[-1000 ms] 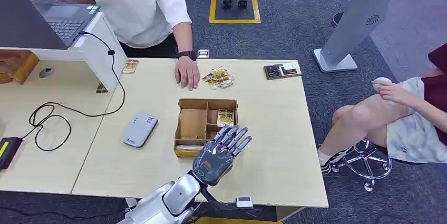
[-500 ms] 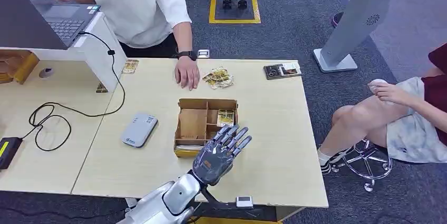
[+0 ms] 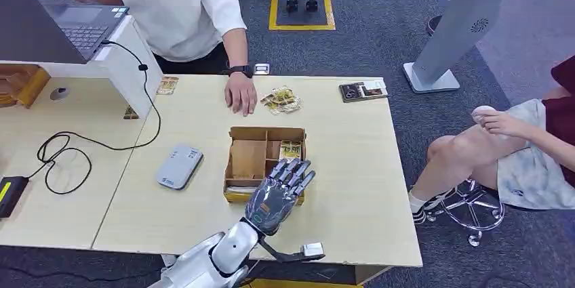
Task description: Pass the card to the sensor for recognition and then transmit it.
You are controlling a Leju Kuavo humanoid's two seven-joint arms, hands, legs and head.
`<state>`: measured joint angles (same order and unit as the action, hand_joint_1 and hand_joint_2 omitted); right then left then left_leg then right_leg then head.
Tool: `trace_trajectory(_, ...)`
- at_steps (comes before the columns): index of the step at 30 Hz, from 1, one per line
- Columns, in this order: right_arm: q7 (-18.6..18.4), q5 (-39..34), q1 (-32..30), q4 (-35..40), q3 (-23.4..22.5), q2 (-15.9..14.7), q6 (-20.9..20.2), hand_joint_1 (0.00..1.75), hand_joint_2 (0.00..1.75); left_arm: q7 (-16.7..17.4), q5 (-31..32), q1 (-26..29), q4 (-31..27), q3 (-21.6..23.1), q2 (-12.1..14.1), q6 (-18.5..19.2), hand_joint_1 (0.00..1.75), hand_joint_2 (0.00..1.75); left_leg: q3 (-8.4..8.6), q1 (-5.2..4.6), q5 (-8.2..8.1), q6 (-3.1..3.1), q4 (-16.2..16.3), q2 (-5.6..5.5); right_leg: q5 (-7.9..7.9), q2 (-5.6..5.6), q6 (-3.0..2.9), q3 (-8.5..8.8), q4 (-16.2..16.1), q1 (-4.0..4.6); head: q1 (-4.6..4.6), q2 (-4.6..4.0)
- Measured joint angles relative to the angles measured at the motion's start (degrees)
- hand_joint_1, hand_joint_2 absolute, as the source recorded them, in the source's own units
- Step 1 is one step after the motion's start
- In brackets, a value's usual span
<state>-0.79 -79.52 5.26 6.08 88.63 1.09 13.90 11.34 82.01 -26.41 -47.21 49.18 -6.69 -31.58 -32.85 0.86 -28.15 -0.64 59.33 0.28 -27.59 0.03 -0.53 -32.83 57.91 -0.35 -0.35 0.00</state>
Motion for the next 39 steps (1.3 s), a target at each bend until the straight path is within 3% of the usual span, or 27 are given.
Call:
trace_trajectory(9,0.00,-0.31,-0.02,0.00,0.00,0.00,0.02,0.00,1.75,1.84,-0.09,0.07,0.07,-0.02,0.00,-1.44,0.00,1.75,0.00,0.00,0.00,0.00,0.00,0.00,0.00,0.00,0.00,0.00,0.00,0.00,0.00,0.00)
trace_trajectory(10,0.00,-0.33,-0.02,0.00,0.00,0.02,0.04,0.00,1.75,1.90,-0.42,0.13,0.07,0.00,0.00,-1.82,0.40,1.75,0.00,0.00,0.00,0.00,0.00,0.00,0.00,0.00,0.00,0.00,0.00,0.00,0.00,0.00)
trace_trajectory(11,0.00,-0.37,-0.02,0.00,0.00,0.02,0.07,0.00,1.75,1.94,-0.81,0.25,0.07,-0.02,0.00,-2.12,1.62,1.75,-0.01,0.00,0.00,0.00,0.00,0.00,0.00,0.00,0.00,0.00,0.00,0.00,0.00,0.00)
trace_trajectory(12,0.00,-0.39,-0.03,0.00,0.00,0.02,0.09,0.00,1.75,1.95,-1.27,0.37,0.04,0.00,0.00,-2.41,1.75,1.75,-0.01,0.00,0.00,0.00,0.00,0.00,0.00,0.00,0.00,0.00,0.00,0.00,0.00,0.00)
trace_trajectory(33,0.04,-1.07,-0.10,0.00,0.00,0.02,0.11,0.00,1.75,0.66,-0.20,1.80,-0.79,-0.15,0.26,-3.10,1.75,1.75,-0.02,0.00,0.00,0.00,0.00,-0.01,0.00,-0.02,0.00,0.00,0.00,0.00,0.00,0.00)
trace_trajectory(39,0.04,-1.05,-0.10,0.00,0.00,0.02,0.11,0.00,1.75,-0.13,-0.53,2.10,-0.79,-0.13,0.57,-4.83,1.75,1.75,-0.02,0.00,0.00,0.00,-0.01,-0.01,0.00,-0.02,0.00,0.00,0.00,0.00,0.00,0.00)
